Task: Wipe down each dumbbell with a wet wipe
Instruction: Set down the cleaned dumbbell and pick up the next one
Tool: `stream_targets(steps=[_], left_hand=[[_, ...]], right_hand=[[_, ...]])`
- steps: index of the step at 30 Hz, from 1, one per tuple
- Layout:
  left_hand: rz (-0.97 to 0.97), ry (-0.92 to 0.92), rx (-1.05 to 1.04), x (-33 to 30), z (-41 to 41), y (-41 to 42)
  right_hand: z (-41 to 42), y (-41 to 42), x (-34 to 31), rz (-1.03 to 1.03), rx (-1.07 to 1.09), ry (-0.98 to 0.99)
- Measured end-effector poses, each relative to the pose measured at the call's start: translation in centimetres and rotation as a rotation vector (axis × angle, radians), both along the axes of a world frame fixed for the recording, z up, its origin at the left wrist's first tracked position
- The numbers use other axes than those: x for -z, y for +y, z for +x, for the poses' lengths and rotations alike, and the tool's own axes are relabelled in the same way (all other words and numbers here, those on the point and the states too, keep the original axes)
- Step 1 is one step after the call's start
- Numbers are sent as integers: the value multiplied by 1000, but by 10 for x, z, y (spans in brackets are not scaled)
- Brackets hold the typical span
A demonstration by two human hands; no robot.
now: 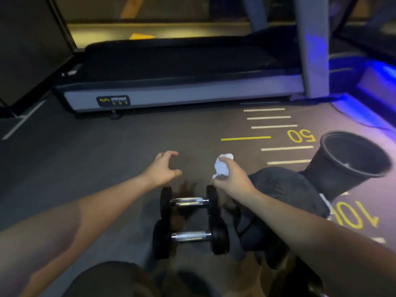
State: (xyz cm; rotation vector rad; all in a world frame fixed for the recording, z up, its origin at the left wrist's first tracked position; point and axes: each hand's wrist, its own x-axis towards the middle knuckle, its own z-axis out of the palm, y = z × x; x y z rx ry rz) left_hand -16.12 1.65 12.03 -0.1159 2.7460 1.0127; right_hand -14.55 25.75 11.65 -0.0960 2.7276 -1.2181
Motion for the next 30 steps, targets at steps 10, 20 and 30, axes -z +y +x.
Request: stream_targets(steps=[10, 20, 30], left_hand=[[134, 219, 310, -103, 31, 118], [176, 87, 679, -89, 98, 294], [140, -88, 664, 11, 123, 385]], right_hand=[[84, 167, -125, 49, 78, 137], [187, 313, -128, 67, 278, 64], [216, 384, -20, 115, 290, -116]])
